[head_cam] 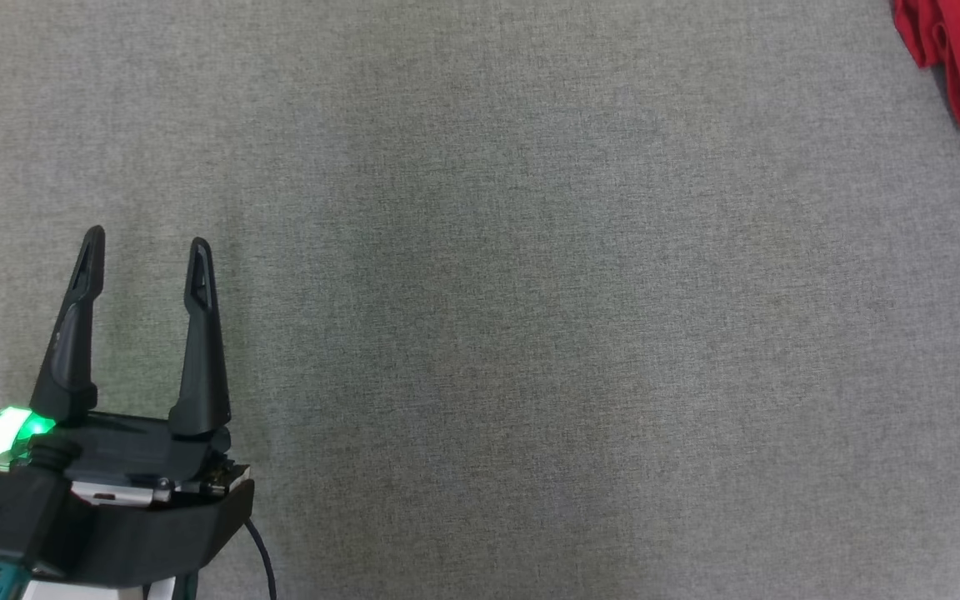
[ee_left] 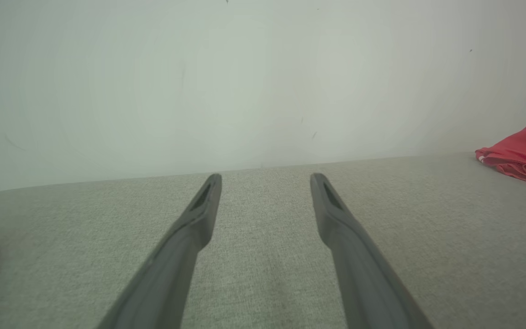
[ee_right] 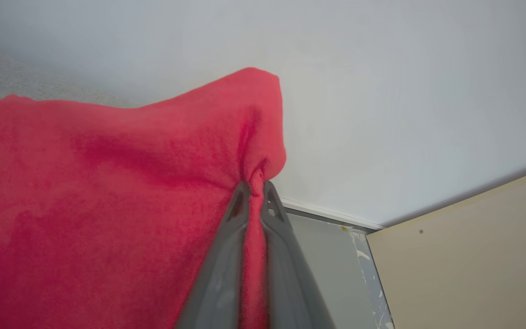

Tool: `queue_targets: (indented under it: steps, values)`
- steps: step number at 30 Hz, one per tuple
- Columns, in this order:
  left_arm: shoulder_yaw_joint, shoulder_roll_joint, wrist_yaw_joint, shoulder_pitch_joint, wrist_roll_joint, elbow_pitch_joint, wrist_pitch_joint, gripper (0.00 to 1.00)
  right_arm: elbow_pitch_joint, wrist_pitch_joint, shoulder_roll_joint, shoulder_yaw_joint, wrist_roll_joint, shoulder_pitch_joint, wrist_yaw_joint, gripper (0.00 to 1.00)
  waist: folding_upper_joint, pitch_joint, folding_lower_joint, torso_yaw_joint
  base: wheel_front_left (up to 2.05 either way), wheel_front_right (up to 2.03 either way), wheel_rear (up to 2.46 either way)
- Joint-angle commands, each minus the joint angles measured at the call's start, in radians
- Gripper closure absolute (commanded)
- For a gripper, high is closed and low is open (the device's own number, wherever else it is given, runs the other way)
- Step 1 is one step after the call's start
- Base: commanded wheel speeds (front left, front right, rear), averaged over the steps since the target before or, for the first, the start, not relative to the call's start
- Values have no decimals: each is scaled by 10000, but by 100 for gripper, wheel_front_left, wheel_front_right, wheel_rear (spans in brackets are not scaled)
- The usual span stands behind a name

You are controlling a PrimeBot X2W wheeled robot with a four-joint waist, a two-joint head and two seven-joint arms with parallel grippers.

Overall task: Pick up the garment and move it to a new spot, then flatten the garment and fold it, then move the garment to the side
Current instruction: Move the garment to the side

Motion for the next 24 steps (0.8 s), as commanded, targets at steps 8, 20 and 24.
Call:
queue_targets:
  steps: [8, 20, 24]
  values:
    - [107, 42, 10, 114, 109, -171, -31, 0, 49, -55, -49, -62, 162, 134, 9, 100, -2, 67, -1, -68, 0, 0, 0]
    - [149, -94, 10, 242, 89, 98, -31, 0, 192, -826, 102, -584, 261, 558, 9, 0, -2, -512, -1, 47, 0, 0, 0]
    - [239, -218, 11, 554, 43, 370, -31, 0, -80, -1178, 392, -867, 405, 939, 9, 0, -2, -1272, -1, 139, 0, 0, 0]
